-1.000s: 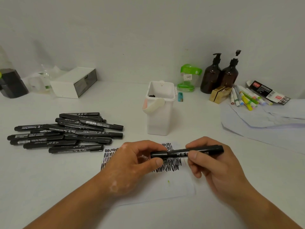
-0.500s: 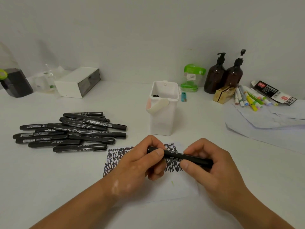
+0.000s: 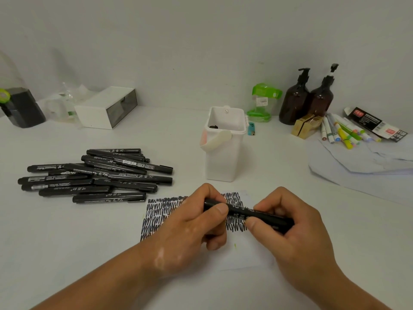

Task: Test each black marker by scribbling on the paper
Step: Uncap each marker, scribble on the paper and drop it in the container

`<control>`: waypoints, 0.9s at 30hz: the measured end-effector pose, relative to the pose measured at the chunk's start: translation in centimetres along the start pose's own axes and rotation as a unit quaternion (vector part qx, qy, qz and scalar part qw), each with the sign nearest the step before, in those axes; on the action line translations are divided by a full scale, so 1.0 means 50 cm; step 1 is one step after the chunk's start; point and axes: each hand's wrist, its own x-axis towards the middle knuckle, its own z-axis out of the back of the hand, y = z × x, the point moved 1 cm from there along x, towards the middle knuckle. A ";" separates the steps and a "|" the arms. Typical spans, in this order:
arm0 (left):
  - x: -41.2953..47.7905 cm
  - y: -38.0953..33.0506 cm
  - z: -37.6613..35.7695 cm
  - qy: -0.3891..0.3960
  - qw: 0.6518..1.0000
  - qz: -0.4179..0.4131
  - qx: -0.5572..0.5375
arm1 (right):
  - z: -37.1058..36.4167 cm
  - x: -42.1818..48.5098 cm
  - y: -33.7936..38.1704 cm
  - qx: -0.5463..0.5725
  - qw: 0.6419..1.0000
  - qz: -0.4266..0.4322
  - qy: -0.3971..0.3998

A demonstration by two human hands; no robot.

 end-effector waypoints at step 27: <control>0.000 -0.038 0.029 -0.075 0.946 -0.135 0.286 | 0.011 0.050 0.079 -0.019 0.995 0.007 0.097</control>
